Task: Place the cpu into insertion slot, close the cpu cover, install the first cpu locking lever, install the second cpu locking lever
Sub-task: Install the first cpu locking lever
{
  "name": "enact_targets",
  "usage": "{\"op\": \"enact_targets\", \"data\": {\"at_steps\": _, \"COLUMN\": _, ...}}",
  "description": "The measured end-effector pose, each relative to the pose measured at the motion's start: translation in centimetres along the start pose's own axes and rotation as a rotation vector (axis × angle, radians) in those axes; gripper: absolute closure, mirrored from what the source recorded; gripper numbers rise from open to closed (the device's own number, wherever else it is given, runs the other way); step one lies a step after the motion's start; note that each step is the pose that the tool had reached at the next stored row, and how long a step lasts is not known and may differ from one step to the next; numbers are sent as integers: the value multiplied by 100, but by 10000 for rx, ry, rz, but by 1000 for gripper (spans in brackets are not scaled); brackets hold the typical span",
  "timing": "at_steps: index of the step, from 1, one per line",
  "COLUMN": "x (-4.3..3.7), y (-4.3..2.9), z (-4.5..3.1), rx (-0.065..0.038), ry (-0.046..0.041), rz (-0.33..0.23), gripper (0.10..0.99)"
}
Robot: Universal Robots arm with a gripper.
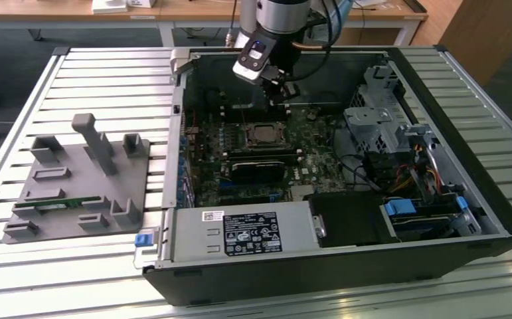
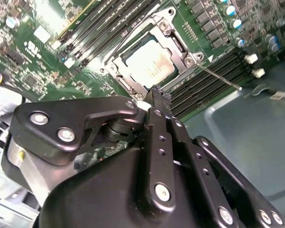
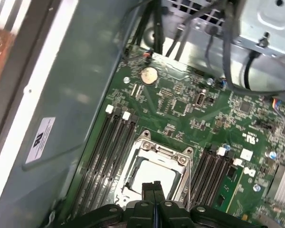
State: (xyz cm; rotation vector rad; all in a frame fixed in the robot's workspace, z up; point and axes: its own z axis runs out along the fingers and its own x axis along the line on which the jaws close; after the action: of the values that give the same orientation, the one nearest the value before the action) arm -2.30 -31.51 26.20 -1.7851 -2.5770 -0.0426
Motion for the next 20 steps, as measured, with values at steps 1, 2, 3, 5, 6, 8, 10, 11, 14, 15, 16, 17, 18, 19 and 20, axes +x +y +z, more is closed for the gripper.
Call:
{"op": "enact_targets", "data": {"at_steps": 1, "x": 0, "y": 0, "z": 0, "rx": 2, "ry": 3, "rz": -149, "gripper": 980}}
{"op": "enact_targets", "data": {"at_steps": 2, "x": 0, "y": 0, "z": 0, "rx": 6, "ry": 6, "rz": -294, "gripper": 980}}
{"op": "enact_targets", "data": {"at_steps": 3, "x": 0, "y": 0, "z": 0, "rx": 9, "ry": 8, "rz": -424, "gripper": 980}}
{"op": "enact_targets", "data": {"at_steps": 5, "x": 0, "y": 0, "z": 0, "rx": 14, "ry": 12, "rz": -675, "gripper": 980}}
{"op": "enact_targets", "data": {"at_steps": 6, "x": 0, "y": 0, "z": 0, "rx": 17, "ry": 15, "rz": -819, "gripper": 980}}
{"op": "enact_targets", "data": {"at_steps": 8, "x": 0, "y": 0, "z": 0, "rx": 20, "ry": 19, "rz": -1009, "gripper": 980}}
{"op": "enact_targets", "data": {"at_steps": 10, "x": 0, "y": 0, "z": 0, "rx": 24, "ry": 22, "rz": -1163, "gripper": 980}}
{"op": "enact_targets", "data": {"at_steps": 11, "x": -1, "y": 0, "z": 0, "rx": 28, "ry": 25, "rz": -1359, "gripper": 980}}
{"op": "enact_targets", "data": {"at_steps": 14, "x": -1, "y": 0, "z": 0, "rx": 37, "ry": 33, "rz": -1787, "gripper": 980}}
{"op": "enact_targets", "data": {"at_steps": 15, "x": -1, "y": 0, "z": 0, "rx": 41, "ry": 36, "rz": -1947, "gripper": 980}}
{"op": "enact_targets", "data": {"at_steps": 16, "x": -1, "y": 0, "z": 0, "rx": 45, "ry": 38, "rz": -2106, "gripper": 980}}
{"op": "enact_targets", "data": {"at_steps": 17, "x": -1, "y": 0, "z": 0, "rx": 48, "ry": 42, "rz": -2272, "gripper": 980}}
{"op": "enact_targets", "data": {"at_steps": 18, "x": -1, "y": 0, "z": 0, "rx": 50, "ry": 45, "rz": -2423, "gripper": 980}}
{"op": "enact_targets", "data": {"at_steps": 19, "x": -1, "y": 0, "z": 0, "rx": 54, "ry": 48, "rz": -2581, "gripper": 980}}
{"op": "enact_targets", "data": {"at_steps": 20, "x": -1, "y": 0, "z": 0, "rx": 57, "ry": 51, "rz": -2761, "gripper": 980}}
